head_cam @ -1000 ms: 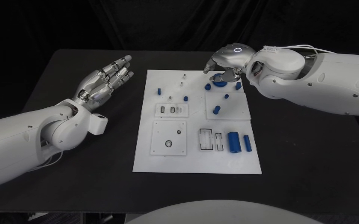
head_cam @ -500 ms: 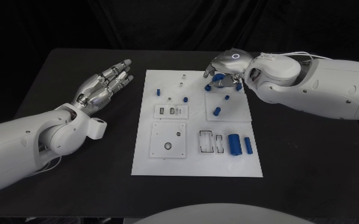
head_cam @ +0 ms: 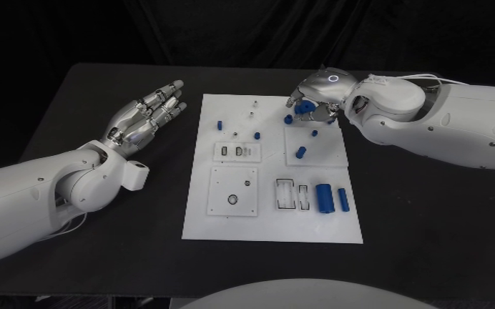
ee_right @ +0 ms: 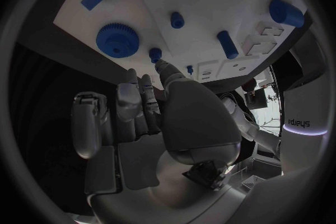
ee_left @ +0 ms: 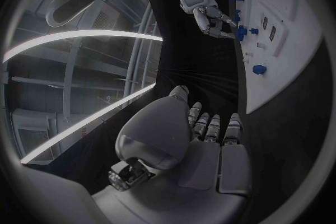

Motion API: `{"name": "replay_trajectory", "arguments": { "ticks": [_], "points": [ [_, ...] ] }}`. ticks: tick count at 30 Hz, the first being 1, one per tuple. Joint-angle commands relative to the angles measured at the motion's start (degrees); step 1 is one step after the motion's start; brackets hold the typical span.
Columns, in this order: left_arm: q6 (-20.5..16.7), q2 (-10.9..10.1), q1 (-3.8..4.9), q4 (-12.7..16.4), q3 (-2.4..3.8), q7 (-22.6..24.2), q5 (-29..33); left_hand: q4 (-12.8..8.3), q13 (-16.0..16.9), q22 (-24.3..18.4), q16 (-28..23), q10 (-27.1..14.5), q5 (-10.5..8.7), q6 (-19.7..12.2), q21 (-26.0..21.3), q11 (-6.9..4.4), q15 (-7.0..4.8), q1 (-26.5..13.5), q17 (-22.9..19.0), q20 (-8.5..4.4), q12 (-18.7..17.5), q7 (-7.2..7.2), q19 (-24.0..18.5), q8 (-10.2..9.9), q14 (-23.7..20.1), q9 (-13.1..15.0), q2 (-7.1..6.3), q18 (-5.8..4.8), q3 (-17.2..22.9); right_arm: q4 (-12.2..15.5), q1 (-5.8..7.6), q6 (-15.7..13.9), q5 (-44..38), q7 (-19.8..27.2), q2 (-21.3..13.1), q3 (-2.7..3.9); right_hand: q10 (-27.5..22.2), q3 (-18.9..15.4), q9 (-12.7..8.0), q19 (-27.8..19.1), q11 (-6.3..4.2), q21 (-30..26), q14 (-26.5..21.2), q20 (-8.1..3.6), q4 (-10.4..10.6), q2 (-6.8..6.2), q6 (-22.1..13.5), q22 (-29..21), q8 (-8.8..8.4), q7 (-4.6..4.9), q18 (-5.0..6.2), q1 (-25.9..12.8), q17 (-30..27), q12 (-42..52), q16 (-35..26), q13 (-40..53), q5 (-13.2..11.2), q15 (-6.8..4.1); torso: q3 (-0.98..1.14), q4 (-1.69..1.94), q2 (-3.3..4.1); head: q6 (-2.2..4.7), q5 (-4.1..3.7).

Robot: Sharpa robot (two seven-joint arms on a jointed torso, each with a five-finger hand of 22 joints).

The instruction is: Assemble the parts on the task board

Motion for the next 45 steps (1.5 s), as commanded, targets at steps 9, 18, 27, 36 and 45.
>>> {"name": "replay_trajectory", "arguments": {
  "ticks": [9,18,27,36,45],
  "points": [
    [1.1,0.0,0.03,-0.4,0.05,7.2,-0.1,-0.1,-0.1,0.1,-0.2,-0.2,0.16,-0.5,0.2,0.60,0.60,0.7,0.0,0.38,0.1,-0.22,0.1,0.1,0.0,0.0,0.06,0.63,0.5,-0.7,-0.78,-0.4,0.5,1.1,0.4,0.03,0.9,1.5,0.4,0.4,0.08,-0.1,0.5,-0.08,0.1,-0.63,0.2,6.3,-0.54,0.08,-0.44,0.8,0.2,-0.7,0.0,0.2,2.1,-0.17,-0.13,-0.04,0.08,-0.32,-0.16],
    [1.3,-0.3,0.02,-0.5,0.05,6.9,-0.1,-0.1,-0.1,0.1,-0.2,-0.2,0.27,-0.4,0.2,0.74,0.72,0.8,0.0,0.55,0.2,-0.10,0.1,0.1,0.0,0.0,0.00,0.63,0.7,-2.1,-1.78,-0.8,1.2,2.0,1.5,0.03,1.4,3.4,0.8,0.7,0.06,0.0,0.6,-0.17,-0.1,-1.10,0.4,6.7,-0.76,0.38,-0.52,1.5,0.7,-1.4,0.2,0.2,3.7,-0.23,-0.17,0.02,0.13,-0.48,0.25],
    [1.6,-0.5,0.01,-0.5,0.05,6.5,-0.1,-0.2,0.0,0.1,-0.2,-0.1,0.38,-0.2,0.2,0.76,0.93,0.9,0.0,0.71,0.2,0.15,0.1,0.2,0.0,0.0,-0.04,0.63,0.9,-2.9,-2.31,-0.4,1.8,2.5,2.3,0.03,1.6,4.5,1.1,0.8,0.13,0.1,0.8,-0.11,0.0,-1.31,0.5,7.0,-0.93,0.77,-0.58,1.7,0.9,-1.9,0.3,0.2,2.8,-0.12,-0.23,0.17,0.16,-0.97,-0.03],
    [2.3,-0.4,-0.01,-0.9,0.04,5.8,-0.1,-0.5,0.0,0.1,-0.2,0.0,0.42,0.5,0.2,0.82,1.39,1.1,0.0,0.83,0.2,1.10,0.1,0.3,0.0,0.1,-0.38,0.63,1.1,-3.5,-2.55,-0.4,1.9,2.7,3.0,0.03,1.8,5.5,1.3,0.8,0.16,0.1,0.8,-0.09,-0.1,-1.45,0.2,7.0,-1.22,0.75,-0.58,2.0,1.0,-2.3,0.2,0.3,1.7,-0.10,-0.26,0.07,0.18,-1.08,-0.07],
    [2.8,-0.1,-0.03,-1.3,0.04,5.5,-0.1,-0.6,0.0,0.1,-0.2,0.0,0.40,1.0,0.2,0.84,1.50,1.1,0.0,0.87,0.2,1.50,0.1,0.4,0.0,0.2,-0.39,0.63,1.3,-4.3,-2.98,-0.7,1.9,3.4,3.7,0.03,3.5,7.4,2.1,0.9,-0.21,0.1,0.7,-0.23,-0.2,-1.27,1.9,7.2,-0.46,1.11,-0.59,2.8,1.1,-2.2,0.2,0.5,1.2,-0.34,-0.27,0.08,0.19,-1.31,0.00]
  ]
}}
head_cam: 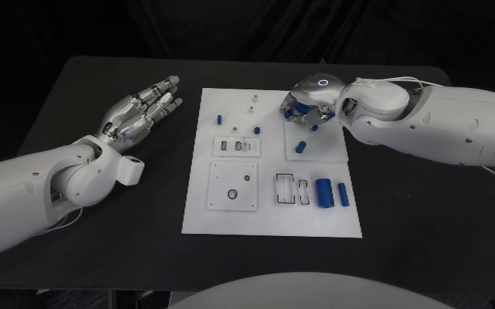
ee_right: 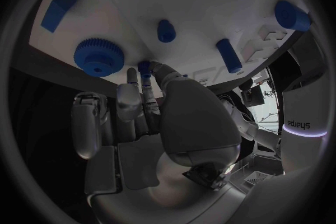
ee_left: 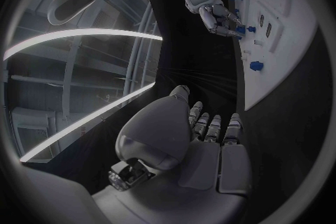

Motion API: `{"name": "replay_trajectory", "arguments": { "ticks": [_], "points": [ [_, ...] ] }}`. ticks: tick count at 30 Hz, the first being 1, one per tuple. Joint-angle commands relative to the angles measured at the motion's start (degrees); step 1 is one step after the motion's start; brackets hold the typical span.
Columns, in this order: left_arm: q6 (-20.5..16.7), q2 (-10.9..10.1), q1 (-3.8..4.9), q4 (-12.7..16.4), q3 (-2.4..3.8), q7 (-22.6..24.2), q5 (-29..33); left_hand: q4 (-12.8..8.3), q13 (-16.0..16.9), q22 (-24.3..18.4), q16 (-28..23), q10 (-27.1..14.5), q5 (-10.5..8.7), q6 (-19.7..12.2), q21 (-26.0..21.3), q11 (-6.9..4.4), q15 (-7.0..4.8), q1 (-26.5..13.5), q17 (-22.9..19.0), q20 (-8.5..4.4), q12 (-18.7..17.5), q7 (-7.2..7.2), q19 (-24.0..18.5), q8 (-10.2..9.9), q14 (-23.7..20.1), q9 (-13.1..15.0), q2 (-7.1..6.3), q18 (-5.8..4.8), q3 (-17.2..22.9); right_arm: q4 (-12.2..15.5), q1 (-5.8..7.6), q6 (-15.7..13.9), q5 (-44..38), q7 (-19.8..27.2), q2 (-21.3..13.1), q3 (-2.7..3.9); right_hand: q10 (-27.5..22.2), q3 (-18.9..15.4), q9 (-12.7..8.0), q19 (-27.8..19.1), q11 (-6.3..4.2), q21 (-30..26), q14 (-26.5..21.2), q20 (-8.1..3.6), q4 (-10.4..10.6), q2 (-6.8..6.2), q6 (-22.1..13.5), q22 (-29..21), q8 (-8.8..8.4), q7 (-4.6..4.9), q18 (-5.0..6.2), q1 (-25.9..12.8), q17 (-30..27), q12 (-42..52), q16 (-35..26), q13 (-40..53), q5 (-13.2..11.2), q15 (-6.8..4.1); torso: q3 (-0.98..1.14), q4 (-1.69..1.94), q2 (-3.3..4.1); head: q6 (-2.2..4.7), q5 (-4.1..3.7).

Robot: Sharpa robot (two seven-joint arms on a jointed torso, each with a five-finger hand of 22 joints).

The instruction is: Assemble the parts on the task board

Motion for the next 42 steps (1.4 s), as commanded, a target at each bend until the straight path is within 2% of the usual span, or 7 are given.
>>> {"name": "replay_trajectory", "arguments": {
  "ticks": [1,11,18,26,34,38,42],
  "points": [
    [1.1,0.2,-0.03,-0.1,0.05,5.5,0.0,-0.1,0.0,0.0,-0.2,0.0,0.17,0.0,0.2,0.50,0.46,0.3,-0.1,0.45,0.2,0.06,0.1,0.2,0.2,0.0,-0.09,0.63,0.4,-0.3,-0.31,-0.9,0.0,0.9,0.2,0.02,1.3,0.8,0.4,0.4,-0.21,0.1,0.5,-0.18,0.0,0.14,0.9,7.3,0.57,0.06,-0.61,0.7,0.2,-0.1,0.2,0.2,-0.4,-0.29,-0.01,-0.03,0.01,-0.11,0.20],
    [1.4,0.4,-0.06,-0.7,0.05,5.4,0.0,-0.1,0.0,0.1,-0.2,0.0,0.18,0.0,0.2,0.47,0.59,0.3,-0.1,0.48,0.2,-0.05,0.1,0.2,0.2,0.0,-0.11,0.63,0.5,-0.5,-0.60,-4.8,0.0,2.4,0.2,0.02,9.2,3.6,5.0,0.8,-2.79,0.2,1.0,-1.89,-2.5,1.52,8.1,7.9,5.12,1.42,-0.73,4.3,0.8,1.0,0.1,1.1,-3.0,-2.17,-0.06,0.02,0.01,-0.14,0.28],
    [1.5,0.6,-0.09,-0.9,0.05,5.3,0.0,-0.1,0.0,0.1,-0.2,0.0,0.07,0.0,0.2,0.39,0.79,0.3,-0.1,0.56,0.2,-0.10,0.1,0.2,0.2,0.0,-0.12,0.63,0.5,0.9,-0.37,-8.9,0.7,2.7,-1.1,0.04,11.4,3.6,7.5,1.1,-3.17,0.3,1.3,-2.07,-3.0,1.68,9.3,8.3,6.50,2.12,-0.83,4.9,1.1,0.1,-0.1,1.1,-5.3,-2.19,-0.06,0.02,0.01,-0.17,0.69],
    [1.1,0.6,-0.09,-0.8,0.05,5.2,0.0,-0.1,0.0,0.1,-0.2,0.1,0.01,0.1,0.3,0.35,0.86,0.2,-0.1,0.60,0.2,-0.11,0.2,0.2,0.2,0.0,-0.14,0.63,0.5,2.1,3.61,-8.3,2.3,1.3,-0.2,0.08,11.8,3.3,8.8,1.1,-3.00,0.3,1.3,-1.78,-2.8,1.52,9.5,8.4,7.00,2.22,-0.85,4.8,1.1,-1.1,-0.2,0.9,-6.7,-1.86,-0.12,0.11,0.03,0.56,1.52],
    [1.0,1.1,-0.10,-0.9,0.05,5.1,0.0,0.1,0.0,0.1,-0.2,0.0,0.23,0.1,0.3,0.27,0.91,0.1,-0.1,0.67,0.2,-0.12,0.2,0.2,0.2,0.0,-0.18,0.63,0.4,-2.5,5.25,-4.8,4.9,1.5,6.3,0.12,11.7,3.2,9.4,1.2,-2.88,0.3,1.4,-1.85,-2.8,1.56,9.6,8.5,7.15,2.31,-0.86,4.9,1.3,-1.8,-0.3,0.8,-7.1,-2.01,-0.25,0.08,0.04,1.27,1.43],
    [0.7,1.2,-0.09,-0.7,0.05,5.1,0.0,0.2,0.0,0.1,-0.2,0.1,0.37,0.3,0.3,0.18,0.92,0.0,-0.1,0.70,0.2,-0.12,0.2,0.3,0.2,0.0,-0.22,0.62,0.4,-6.6,5.30,-3.0,6.0,1.9,10.5,0.13,11.4,3.3,9.7,1.2,-2.71,0.3,1.3,-1.92,-2.7,1.66,9.1,8.6,6.99,2.42,-0.88,5.0,1.3,-2.5,-0.3,0.6,-7.1,-2.06,-0.20,0.18,0.05,1.28,0.86],
    [0.7,1.5,-0.09,-0.8,0.05,5.1,0.0,0.3,0.0,0.1,-0.2,0.1,0.52,0.3,0.3,0.14,0.89,-0.1,-0.1,0.70,0.2,-0.13,0.2,0.3,0.2,0.0,-0.25,0.62,0.3,-9.6,4.98,-2.0,6.5,1.7,13.3,0.18,11.1,3.2,10.0,1.1,-2.50,0.2,1.3,-1.96,-2.6,1.56,8.4,8.6,6.60,2.53,-0.86,4.9,1.3,-3.3,-0.4,0.4,-7.2,-2.09,-0.22,0.10,0.03,1.28,1.04]
  ]
}}
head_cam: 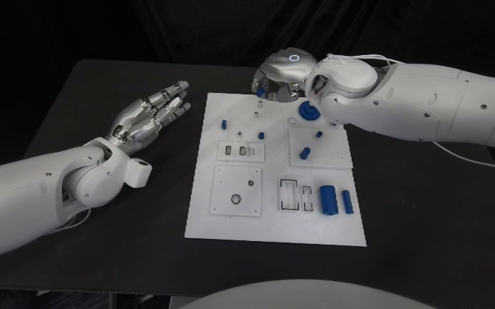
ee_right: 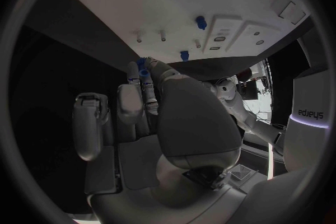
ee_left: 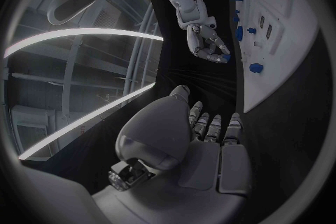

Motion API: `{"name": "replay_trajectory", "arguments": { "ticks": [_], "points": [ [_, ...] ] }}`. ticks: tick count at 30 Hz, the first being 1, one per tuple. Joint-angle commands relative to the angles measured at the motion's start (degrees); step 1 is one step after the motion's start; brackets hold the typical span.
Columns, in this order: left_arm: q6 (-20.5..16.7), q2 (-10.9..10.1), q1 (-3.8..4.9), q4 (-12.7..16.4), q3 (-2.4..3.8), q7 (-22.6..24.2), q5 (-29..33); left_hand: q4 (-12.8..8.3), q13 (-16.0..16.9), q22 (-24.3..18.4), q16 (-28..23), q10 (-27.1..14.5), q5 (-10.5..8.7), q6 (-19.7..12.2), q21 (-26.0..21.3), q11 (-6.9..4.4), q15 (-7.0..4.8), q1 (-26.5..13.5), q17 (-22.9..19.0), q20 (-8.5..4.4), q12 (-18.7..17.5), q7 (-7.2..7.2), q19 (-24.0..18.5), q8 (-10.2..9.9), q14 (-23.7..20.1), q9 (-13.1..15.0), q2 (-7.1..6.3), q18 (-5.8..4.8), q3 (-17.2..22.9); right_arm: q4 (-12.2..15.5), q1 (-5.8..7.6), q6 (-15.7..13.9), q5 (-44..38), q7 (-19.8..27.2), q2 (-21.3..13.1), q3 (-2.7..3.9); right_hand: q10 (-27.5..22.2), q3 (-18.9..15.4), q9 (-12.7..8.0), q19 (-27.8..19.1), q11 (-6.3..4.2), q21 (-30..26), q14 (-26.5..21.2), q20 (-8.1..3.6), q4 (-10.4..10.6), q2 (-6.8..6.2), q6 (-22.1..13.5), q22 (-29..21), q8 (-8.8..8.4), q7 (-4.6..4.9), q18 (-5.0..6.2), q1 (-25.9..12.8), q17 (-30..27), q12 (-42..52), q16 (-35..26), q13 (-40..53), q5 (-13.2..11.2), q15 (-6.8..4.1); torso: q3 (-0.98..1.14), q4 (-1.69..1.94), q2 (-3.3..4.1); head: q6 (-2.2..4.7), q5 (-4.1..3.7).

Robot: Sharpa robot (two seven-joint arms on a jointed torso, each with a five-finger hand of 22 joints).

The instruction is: Assemble the parts on the task board

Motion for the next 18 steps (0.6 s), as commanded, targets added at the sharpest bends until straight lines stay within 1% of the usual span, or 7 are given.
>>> {"name": "replay_trajectory", "arguments": {
  "ticks": [1,4,6,8,11,13,18],
  "points": [
    [0.1,0.3,-0.06,0.1,0.05,5.1,0.0,0.3,0.0,0.1,-0.2,0.1,0.21,0.3,0.3,0.14,0.29,-0.1,-0.1,0.50,0.2,-0.14,0.0,0.3,0.0,0.1,-0.25,0.63,0.0,-2.2,-0.34,2.9,1.8,-0.4,1.4,0.11,-0.6,-0.3,6.3,0.4,0.44,0.0,-0.1,-0.16,0.3,0.34,0.4,8.3,-0.63,1.33,-0.79,0.0,-0.3,-0.7,-0.6,-0.2,-0.4,0.32,0.04,-0.05,0.01,-0.02,0.19],
    [0.1,0.5,-0.06,0.1,0.05,5.1,0.0,0.3,0.0,0.1,-0.2,0.1,0.23,0.3,0.3,0.13,0.29,-0.1,-0.1,0.50,0.2,-0.14,0.0,0.3,0.0,0.1,-0.25,0.63,0.0,-3.7,-0.54,3.4,2.0,-0.7,2.6,0.16,-0.7,-0.3,6.5,0.4,0.58,0.0,-0.2,0.06,0.3,0.25,0.2,8.2,-0.77,1.41,-0.80,0.0,-0.3,-1.0,-0.6,-0.2,-0.3,0.64,0.20,0.03,0.14,0.01,0.13],
    [0.1,0.5,-0.06,0.1,0.05,5.1,0.0,0.3,0.0,0.1,-0.2,0.1,0.23,0.3,0.3,0.13,0.29,-0.1,-0.1,0.50,0.2,-0.14,0.0,0.3,0.0,0.1,-0.25,0.63,0.0,-4.2,-0.64,3.7,2.0,-0.9,3.0,0.19,-0.8,-0.3,6.5,0.4,0.64,0.0,-0.2,0.12,0.3,0.20,0.1,8.2,-0.85,1.45,-0.80,0.0,-0.2,-1.2,-0.6,-0.3,-0.3,0.68,0.20,-0.22,0.17,0.07,0.27],
    [0.1,0.5,-0.06,0.1,0.05,5.1,0.0,0.3,0.0,0.1,-0.2,0.1,0.23,0.3,0.3,0.13,0.29,-0.1,-0.1,0.50,0.2,-0.14,0.0,0.3,0.0,0.1,-0.25,0.63,0.0,-4.4,-0.69,4.1,2.1,-1.1,3.1,0.20,-0.8,-0.3,6.6,0.4,0.71,0.0,-0.2,0.19,0.3,0.16,-0.1,8.3,-0.94,1.49,-0.80,0.0,-0.1,-1.3,-0.5,-0.3,-0.3,0.74,0.15,-0.34,0.13,0.03,0.38],
    [0.2,0.6,-0.06,0.1,0.05,5.1,0.0,0.3,0.0,0.0,-0.2,0.1,0.26,0.3,0.3,0.14,0.29,-0.1,-0.1,0.50,0.2,-0.13,0.0,0.3,0.0,0.1,-0.24,0.62,0.1,-4.6,-0.74,4.6,2.1,-1.4,3.1,0.21,-1.0,-0.3,6.6,0.4,0.81,0.0,-0.2,0.25,0.4,0.14,-0.2,8.3,-1.06,1.50,-0.80,0.0,0.0,-1.6,-0.5,-0.3,-0.3,0.74,0.16,-0.20,0.09,-0.05,0.21],
    [0.2,0.6,-0.06,0.1,0.05,5.1,0.0,0.3,0.0,0.0,-0.2,0.1,0.25,0.3,0.3,0.14,0.28,-0.1,-0.1,0.50,0.2,-0.11,0.0,0.3,0.0,0.1,-0.23,0.62,0.1,-4.6,-0.78,4.9,2.1,-1.6,3.1,0.21,-1.0,-0.3,6.7,0.4,0.84,0.0,-0.2,0.27,0.4,0.14,-0.3,8.3,-1.10,1.50,-0.81,-0.1,-0.1,-1.7,-0.5,-0.3,-0.3,0.76,0.19,-0.01,0.02,-0.09,0.04],
    [0.4,0.8,-0.06,0.0,0.05,5.1,0.0,0.3,0.0,0.0,-0.2,0.1,0.25,0.3,0.3,0.14,0.28,-0.1,-0.1,0.50,0.2,-0.11,0.0,0.3,0.0,0.1,-0.23,0.62,0.1,-4.7,-0.90,5.5,2.1,-2.0,2.9,0.22,-1.2,-0.2,6.7,0.4,0.91,0.0,-0.3,0.36,0.4,0.14,-0.4,8.3,-1.24,1.51,-0.79,0.0,0.0,-2.0,-0.5,-0.4,-0.2,0.82,0.17,-0.17,-0.02,-0.18,0.15]
  ]
}}
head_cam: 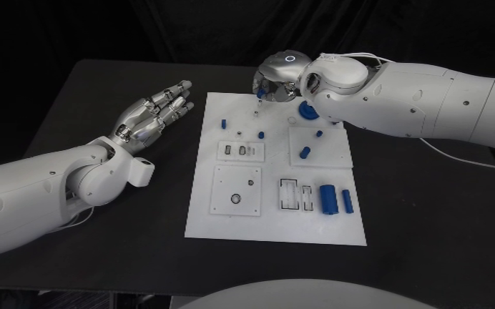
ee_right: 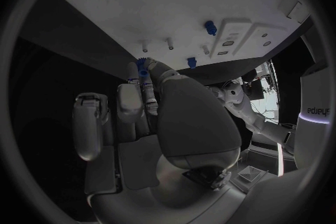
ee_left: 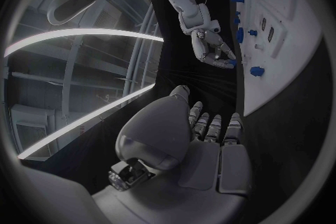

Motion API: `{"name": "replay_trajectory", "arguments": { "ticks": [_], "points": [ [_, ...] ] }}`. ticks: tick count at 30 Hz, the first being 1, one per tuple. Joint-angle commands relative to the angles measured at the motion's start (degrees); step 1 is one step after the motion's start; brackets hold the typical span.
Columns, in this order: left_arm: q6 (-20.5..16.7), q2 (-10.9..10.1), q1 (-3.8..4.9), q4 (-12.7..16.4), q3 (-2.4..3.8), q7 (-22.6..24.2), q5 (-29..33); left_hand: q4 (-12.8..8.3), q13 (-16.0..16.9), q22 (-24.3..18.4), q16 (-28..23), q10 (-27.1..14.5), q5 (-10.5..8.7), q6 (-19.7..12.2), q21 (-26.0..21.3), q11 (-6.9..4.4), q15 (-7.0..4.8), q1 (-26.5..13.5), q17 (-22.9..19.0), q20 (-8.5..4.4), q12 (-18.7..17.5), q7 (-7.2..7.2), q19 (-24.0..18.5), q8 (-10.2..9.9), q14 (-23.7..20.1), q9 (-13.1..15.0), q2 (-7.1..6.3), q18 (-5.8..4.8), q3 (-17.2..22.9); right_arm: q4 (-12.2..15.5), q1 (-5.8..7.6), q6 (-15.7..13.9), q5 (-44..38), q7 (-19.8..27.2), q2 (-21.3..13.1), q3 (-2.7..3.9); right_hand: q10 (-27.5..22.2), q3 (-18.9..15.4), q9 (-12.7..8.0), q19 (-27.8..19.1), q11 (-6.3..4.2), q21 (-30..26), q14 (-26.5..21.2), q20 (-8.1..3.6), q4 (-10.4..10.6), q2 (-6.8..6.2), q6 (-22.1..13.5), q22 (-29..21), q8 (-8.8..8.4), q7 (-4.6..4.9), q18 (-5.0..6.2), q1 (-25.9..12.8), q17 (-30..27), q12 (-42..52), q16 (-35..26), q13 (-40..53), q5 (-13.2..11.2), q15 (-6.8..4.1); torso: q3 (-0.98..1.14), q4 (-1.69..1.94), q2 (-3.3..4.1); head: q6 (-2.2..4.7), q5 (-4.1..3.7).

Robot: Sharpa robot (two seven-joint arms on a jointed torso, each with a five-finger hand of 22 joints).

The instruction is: Assemble the parts on the task board

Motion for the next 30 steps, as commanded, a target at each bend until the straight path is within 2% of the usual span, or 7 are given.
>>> {"name": "replay_trajectory", "arguments": {
  "ticks": [1,5,12,30],
  "points": [
    [0.4,0.2,-0.06,0.1,0.05,5.1,0.0,0.3,0.0,0.1,-0.2,0.1,0.25,0.3,0.3,0.14,0.29,-0.1,-0.1,0.50,0.2,-0.11,0.0,0.3,0.0,0.1,-0.23,0.62,0.1,-0.1,-0.21,1.7,0.2,-1.6,-0.2,0.05,-0.3,0.1,5.5,0.4,-0.03,0.0,0.0,0.36,0.2,0.16,0.3,8.2,-0.26,0.69,-0.79,0.0,0.1,-0.3,-0.2,-0.1,-0.2,0.51,-0.05,-0.08,-0.09,-0.15,0.11],
    [0.4,0.2,-0.06,0.0,0.05,5.1,0.0,0.3,0.0,0.1,-0.2,0.1,0.21,0.3,0.2,0.16,0.28,-0.1,-0.1,0.50,0.2,-0.08,0.0,0.3,0.0,0.1,-0.20,0.62,0.1,0.0,-0.35,2.0,0.2,-1.7,-0.3,0.05,-0.4,0.1,5.5,0.4,0.00,-0.1,0.0,0.39,0.1,0.17,0.3,8.2,-0.30,0.70,-0.78,0.1,0.1,-0.4,-0.1,-0.1,0.0,0.53,-0.09,-0.19,-0.09,-0.31,0.27],
    [0.6,0.4,-0.06,-0.2,0.05,5.0,0.0,0.3,0.0,0.1,-0.2,0.1,0.09,0.3,0.3,0.18,0.28,-0.1,-0.1,0.50,0.2,-0.04,0.0,0.3,0.0,0.1,-0.17,0.62,0.1,-0.4,-0.73,2.3,0.2,-1.7,-0.2,0.05,-0.5,0.1,5.6,0.3,0.11,-0.1,0.0,0.44,0.2,0.09,0.1,8.2,-0.45,0.72,-0.78,0.0,0.1,-0.7,-0.2,-0.1,0.0,0.55,-0.11,-0.01,-0.12,-0.47,0.33],
    [1.5,0.9,-0.08,-0.7,0.05,4.1,0.0,0.4,0.0,0.1,-0.2,0.0,-0.75,0.0,0.3,0.45,0.31,-0.2,-0.1,0.60,0.2,0.10,0.0,0.2,0.0,0.0,-0.12,0.61,0.2,-1.8,-1.51,2.5,0.2,-1.2,0.9,0.05,-0.9,0.3,5.9,-0.5,0.34,-0.7,-0.9,0.50,0.3,0.17,-0.7,7.3,-1.13,0.60,-0.48,0.1,-1.4,-1.6,-1.1,-0.1,-1.1,0.51,-0.14,0.04,-0.04,-0.82,0.22]
  ]
}}
